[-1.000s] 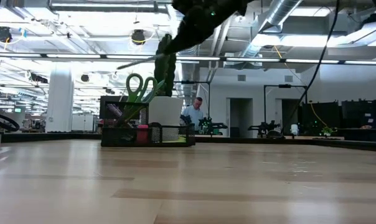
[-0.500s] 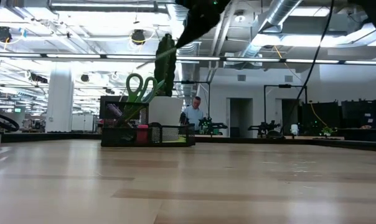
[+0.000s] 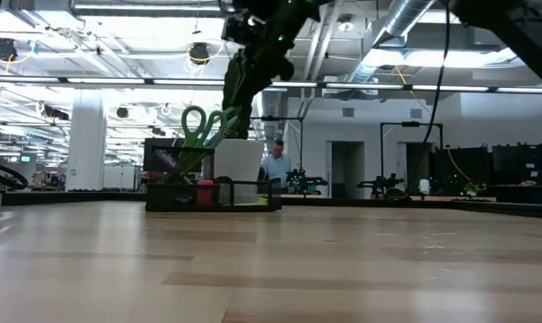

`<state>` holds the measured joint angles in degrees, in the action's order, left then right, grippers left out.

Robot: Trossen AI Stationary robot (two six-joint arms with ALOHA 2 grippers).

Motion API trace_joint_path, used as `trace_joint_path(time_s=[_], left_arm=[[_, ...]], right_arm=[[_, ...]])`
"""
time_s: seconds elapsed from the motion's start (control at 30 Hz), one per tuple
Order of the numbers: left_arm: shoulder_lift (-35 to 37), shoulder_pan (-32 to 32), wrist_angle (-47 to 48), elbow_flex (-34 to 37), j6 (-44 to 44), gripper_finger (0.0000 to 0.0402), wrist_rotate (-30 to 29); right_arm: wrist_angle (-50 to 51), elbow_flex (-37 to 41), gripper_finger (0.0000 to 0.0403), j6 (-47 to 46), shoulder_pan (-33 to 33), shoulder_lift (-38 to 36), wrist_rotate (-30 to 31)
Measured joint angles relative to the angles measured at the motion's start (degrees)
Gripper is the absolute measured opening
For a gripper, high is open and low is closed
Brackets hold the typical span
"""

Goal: Pick and place office supplies into organizer
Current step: Put the blue pencil into the black mesh organizer, then return to Home Position

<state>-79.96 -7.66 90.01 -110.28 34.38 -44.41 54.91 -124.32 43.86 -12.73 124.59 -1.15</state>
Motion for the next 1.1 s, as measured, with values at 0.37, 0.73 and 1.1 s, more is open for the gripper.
trace_joint_path(time_s=[0.37,0.73,1.1], left_arm=[[0.00,0.00,0.00,0.00,-2.46,0.0102,-0.04],[0.00,0.00,0.00,0.00,-3.83,0.0102,0.00],[0.00,0.00,0.00,0.00,-4.23,0.0102,-0.04]], right_arm=[[3.55,-5.50,0.0015,6.13,1.10,6.27,-0.06],[-3.57,-5.50,0.0064,7.74,1.53,5.80,-0.42],[-4.89,-5.42,0.0099,9.23,2.55,6.26,2.15]])
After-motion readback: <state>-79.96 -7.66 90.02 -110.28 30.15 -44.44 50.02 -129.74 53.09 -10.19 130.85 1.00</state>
